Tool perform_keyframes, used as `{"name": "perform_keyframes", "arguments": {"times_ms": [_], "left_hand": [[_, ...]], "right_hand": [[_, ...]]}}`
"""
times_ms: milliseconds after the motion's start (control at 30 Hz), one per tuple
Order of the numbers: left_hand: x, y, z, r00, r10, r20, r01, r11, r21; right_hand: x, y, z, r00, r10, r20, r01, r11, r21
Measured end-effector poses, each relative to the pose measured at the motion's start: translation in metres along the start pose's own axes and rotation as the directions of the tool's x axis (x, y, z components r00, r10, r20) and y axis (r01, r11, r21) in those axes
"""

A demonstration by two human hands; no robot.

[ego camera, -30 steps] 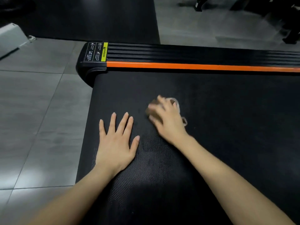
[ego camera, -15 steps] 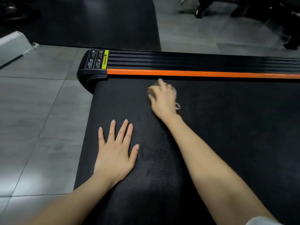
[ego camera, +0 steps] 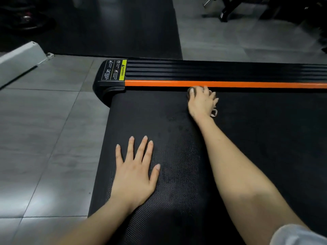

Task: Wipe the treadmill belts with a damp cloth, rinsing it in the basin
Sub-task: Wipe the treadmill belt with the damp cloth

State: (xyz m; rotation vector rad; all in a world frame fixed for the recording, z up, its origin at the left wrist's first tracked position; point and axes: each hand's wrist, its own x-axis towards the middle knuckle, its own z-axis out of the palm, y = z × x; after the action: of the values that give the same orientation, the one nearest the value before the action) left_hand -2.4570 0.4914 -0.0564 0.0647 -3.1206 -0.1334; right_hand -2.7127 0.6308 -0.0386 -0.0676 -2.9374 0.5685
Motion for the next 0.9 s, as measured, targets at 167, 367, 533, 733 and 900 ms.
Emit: {"name": "perform_keyframes", "arguments": {"times_ms": [167,367,533,733,900], "left_hand": [[0.000,0.000,-0.001,1.000,0.003,-0.004,-0.003,1.000,0.010],[0.001,0.000,-0.003,1.000,-0.005,0.024,0.005,1.000,-0.009],[0.000,-0.001,-0.005,0.999,-0.006,0.043,0.006,1.000,-0.012],[0.000,0.001,-0.005,0.999,-0.012,0.034,0.012,1.000,0.004],[0.001,0.000,-0.005,1.000,-0.008,0.022,0.008,1.000,-0.007]], "right_hand": [[-0.029,-0.037,0.013,0.948,-0.318,0.023,0.318,0.948,0.001],[-0.112,0.001,-0.017,0.775,-0.621,0.118,0.615,0.784,0.087],[-0.242,0.073,-0.066,0.677,-0.702,0.220,0.702,0.706,0.092],[-0.181,0.062,-0.050,0.697,-0.689,0.198,0.702,0.712,0.009],[-0.144,0.029,-0.031,0.934,-0.346,0.088,0.344,0.938,0.035]]}}
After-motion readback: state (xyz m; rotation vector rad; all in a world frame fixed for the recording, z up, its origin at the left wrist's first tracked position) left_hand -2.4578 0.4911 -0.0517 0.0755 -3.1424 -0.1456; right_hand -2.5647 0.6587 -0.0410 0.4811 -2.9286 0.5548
